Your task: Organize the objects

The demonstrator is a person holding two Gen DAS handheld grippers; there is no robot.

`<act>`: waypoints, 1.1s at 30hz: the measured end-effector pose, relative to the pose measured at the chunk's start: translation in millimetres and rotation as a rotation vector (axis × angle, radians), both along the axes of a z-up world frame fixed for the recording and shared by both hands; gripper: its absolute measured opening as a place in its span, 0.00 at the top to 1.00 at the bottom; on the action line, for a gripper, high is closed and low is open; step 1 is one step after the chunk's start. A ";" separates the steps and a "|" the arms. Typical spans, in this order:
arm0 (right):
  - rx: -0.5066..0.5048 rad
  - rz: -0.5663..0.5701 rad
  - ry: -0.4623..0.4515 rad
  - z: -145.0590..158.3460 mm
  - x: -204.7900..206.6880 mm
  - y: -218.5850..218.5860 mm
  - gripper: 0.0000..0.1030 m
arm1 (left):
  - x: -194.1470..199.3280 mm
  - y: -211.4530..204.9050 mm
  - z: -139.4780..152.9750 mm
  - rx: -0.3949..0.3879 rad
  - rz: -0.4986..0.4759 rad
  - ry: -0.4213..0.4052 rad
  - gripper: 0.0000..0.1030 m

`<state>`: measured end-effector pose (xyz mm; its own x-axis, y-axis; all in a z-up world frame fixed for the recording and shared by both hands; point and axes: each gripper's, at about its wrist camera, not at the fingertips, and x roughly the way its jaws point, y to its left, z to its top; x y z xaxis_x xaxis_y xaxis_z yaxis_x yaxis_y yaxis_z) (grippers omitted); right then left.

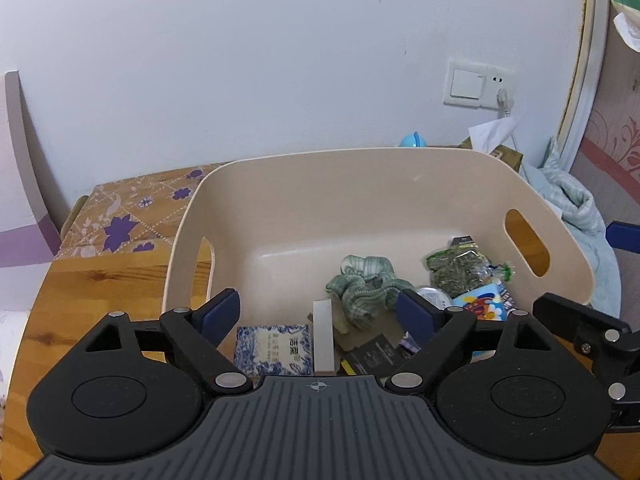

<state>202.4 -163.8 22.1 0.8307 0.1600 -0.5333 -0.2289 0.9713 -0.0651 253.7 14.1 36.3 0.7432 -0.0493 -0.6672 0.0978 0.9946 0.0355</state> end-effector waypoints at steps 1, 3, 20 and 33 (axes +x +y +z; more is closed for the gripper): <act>0.000 0.000 0.000 0.8 -2.5 -0.5 0.00 | -3.0 -0.2 1.5 0.005 0.002 0.001 0.14; 0.004 -0.001 -0.002 3.1 -8.7 -1.4 0.00 | -9.1 -1.1 5.5 0.014 0.008 0.003 0.14; 0.023 -0.020 0.017 7.6 -64.3 -17.9 0.00 | -78.1 11.6 22.6 -0.034 0.067 -0.049 0.13; 0.039 -0.038 0.034 4.7 -106.1 -45.0 0.00 | -134.6 13.8 21.9 -0.018 0.076 -0.057 0.13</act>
